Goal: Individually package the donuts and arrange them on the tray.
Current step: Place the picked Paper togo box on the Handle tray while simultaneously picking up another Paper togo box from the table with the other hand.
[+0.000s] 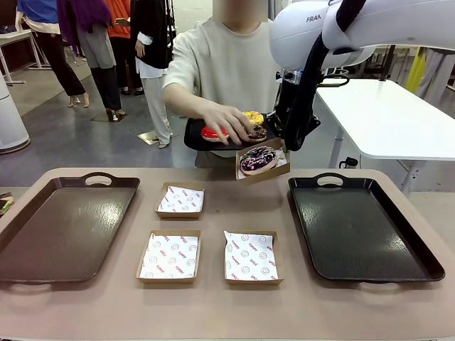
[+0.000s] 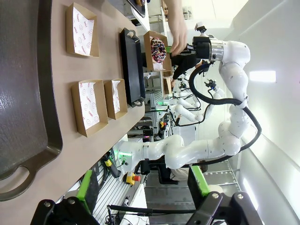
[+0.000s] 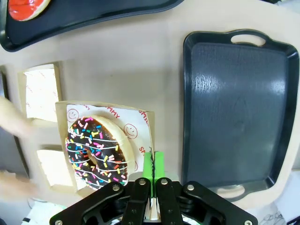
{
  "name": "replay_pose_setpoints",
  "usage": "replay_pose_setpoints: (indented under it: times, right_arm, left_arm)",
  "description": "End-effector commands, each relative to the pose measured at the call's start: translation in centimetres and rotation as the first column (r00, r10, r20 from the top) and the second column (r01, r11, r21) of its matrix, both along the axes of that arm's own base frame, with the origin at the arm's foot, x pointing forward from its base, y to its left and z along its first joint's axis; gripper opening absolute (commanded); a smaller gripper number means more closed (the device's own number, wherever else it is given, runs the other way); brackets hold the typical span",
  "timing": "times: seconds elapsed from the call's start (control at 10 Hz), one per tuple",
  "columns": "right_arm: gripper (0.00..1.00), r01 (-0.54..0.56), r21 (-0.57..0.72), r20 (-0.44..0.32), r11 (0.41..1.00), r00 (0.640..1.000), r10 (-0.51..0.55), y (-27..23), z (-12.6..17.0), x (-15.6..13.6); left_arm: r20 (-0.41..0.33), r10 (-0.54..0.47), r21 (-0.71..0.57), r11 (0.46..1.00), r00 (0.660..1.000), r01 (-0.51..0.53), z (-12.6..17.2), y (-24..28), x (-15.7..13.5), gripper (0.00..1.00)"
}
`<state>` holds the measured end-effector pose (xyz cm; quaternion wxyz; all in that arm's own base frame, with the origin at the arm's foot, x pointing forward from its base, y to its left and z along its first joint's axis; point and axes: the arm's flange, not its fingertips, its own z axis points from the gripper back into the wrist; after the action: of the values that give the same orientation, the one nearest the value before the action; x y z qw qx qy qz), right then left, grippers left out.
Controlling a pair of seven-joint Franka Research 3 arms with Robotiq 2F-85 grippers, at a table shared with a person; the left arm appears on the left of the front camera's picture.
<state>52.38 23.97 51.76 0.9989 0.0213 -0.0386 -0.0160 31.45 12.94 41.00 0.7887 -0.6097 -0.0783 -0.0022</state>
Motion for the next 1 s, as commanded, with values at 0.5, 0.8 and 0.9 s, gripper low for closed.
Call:
replay_pose_setpoints:
  times: [0.5,0.8,0.9]
  right_arm:
    - [0.01,0.000,-0.009,-0.011,1.000,1.000,0.000,-1.5,-0.2,-0.1]
    - [0.01,0.056,0.058,-0.003,0.997,0.998,-0.056,-9.8,0.7,-0.5]
    - [0.01,0.066,0.066,0.012,0.996,0.998,-0.067,-12.7,0.7,-0.4]
  left_arm:
    - [0.011,-0.056,0.097,0.994,0.998,0.055,1.0,-0.8,0.9,1.00]
    - [-0.061,-0.152,0.329,0.930,0.986,0.164,5.5,-5.1,5.6,1.00]
    - [-0.089,-0.167,0.394,0.900,0.982,0.189,6.3,-6.8,7.2,1.00]
